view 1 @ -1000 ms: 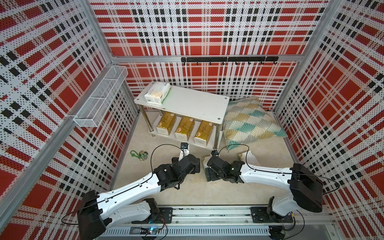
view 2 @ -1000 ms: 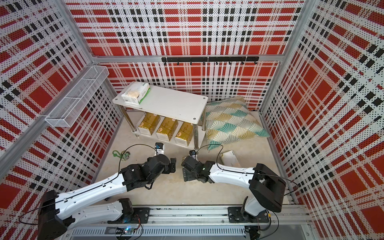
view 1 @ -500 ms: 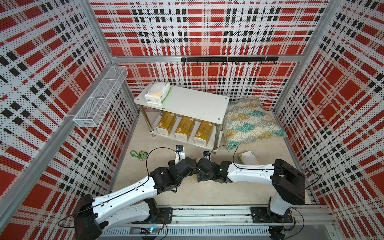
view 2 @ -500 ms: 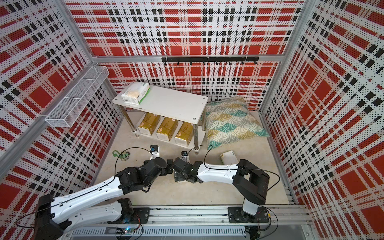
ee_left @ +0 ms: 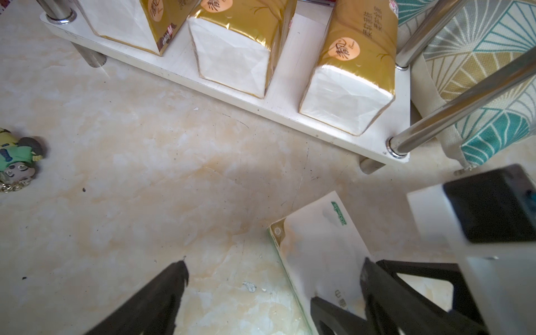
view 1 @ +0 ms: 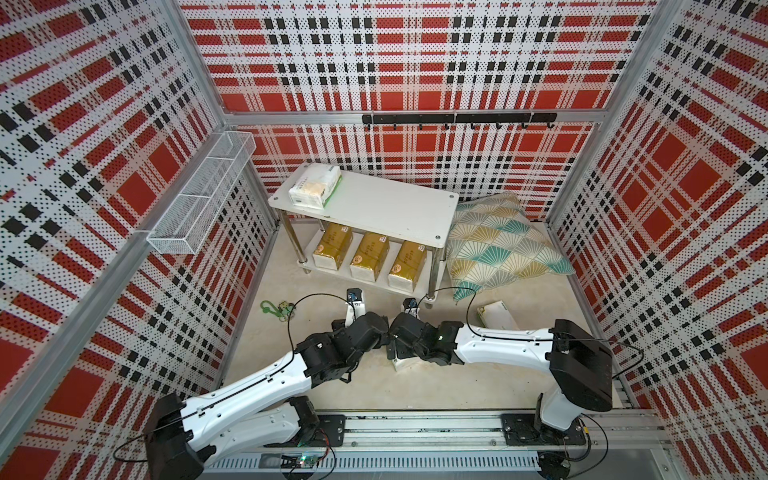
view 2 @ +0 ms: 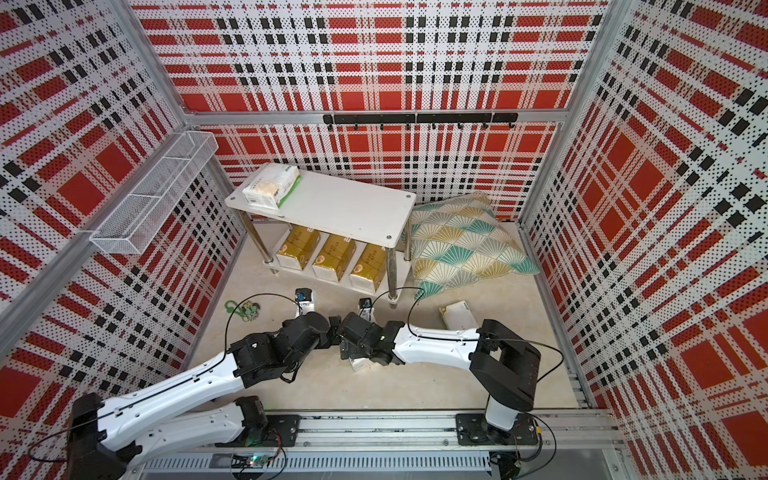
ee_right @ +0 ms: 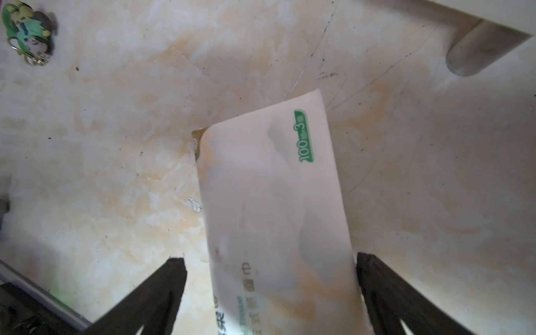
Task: Place the tissue boxes on the shelf by color
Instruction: Move the box of tissues to the center of the board, then pick up the box of tissues from the center of the board.
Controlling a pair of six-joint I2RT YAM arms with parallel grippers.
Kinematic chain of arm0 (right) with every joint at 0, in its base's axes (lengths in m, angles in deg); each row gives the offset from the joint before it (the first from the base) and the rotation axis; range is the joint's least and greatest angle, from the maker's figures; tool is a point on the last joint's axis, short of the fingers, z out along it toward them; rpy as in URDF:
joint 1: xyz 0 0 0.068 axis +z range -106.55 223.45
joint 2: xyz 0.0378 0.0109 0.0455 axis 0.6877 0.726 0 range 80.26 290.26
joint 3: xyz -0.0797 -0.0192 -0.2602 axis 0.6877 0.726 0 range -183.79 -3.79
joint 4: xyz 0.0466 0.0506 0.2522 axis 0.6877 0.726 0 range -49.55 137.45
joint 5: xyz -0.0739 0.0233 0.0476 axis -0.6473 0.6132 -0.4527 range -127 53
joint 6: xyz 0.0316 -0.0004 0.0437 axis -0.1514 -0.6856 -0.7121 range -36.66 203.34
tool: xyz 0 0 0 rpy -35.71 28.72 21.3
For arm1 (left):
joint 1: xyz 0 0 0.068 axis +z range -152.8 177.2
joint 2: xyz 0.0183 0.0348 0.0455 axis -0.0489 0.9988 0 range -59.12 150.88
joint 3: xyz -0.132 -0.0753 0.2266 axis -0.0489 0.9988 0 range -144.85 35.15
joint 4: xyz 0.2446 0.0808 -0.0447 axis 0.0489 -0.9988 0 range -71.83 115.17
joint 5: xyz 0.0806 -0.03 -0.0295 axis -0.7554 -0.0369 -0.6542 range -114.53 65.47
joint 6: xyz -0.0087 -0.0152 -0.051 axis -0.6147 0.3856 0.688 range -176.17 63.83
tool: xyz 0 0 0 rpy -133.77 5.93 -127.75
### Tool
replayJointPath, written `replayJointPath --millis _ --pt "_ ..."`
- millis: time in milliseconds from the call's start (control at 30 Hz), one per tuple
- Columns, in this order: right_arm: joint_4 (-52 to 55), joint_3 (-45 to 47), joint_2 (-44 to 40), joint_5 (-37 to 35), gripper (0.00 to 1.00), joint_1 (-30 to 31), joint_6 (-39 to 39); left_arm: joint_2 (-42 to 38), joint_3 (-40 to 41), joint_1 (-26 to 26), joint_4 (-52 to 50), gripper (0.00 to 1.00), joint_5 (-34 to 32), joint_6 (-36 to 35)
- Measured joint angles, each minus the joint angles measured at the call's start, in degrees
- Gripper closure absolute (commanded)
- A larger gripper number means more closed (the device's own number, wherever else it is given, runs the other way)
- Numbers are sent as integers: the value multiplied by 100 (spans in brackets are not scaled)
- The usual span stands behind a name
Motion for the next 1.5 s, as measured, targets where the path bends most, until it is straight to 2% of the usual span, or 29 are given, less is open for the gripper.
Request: replayJointPath --millis 267,400,567,700,900,1000,1133,1500 --pt "96 31 -533 -133 0 -2 -20 0 -87 35 -57 3 -9 -24" --pt "199 131 -850 -326 0 -9 4 13 -87 -120 -57 2 -13 149" --pt "293 577 -1263 -503 0 -203 46 232 -85 -813 -57 1 -238 883" --pt "435 977 -1521 -621 0 -487 94 540 -74 -1478 -50 1 -542 1847" --pt "577 1360 -1801 -859 0 -883 232 1652 -120 -2247 -26 1 -758 2994" --pt "645 1561 -1996 -953 0 -1082 321 2118 -203 -2319 -33 1 -748 3388" --pt "686 1810 -2341 -1051 0 -1414 468 2356 -310 -2339 39 1 -752 3748" --pt "529 1904 -2570 -1021 0 -1869 962 3309 -984 -2291 96 1 -557 4118"
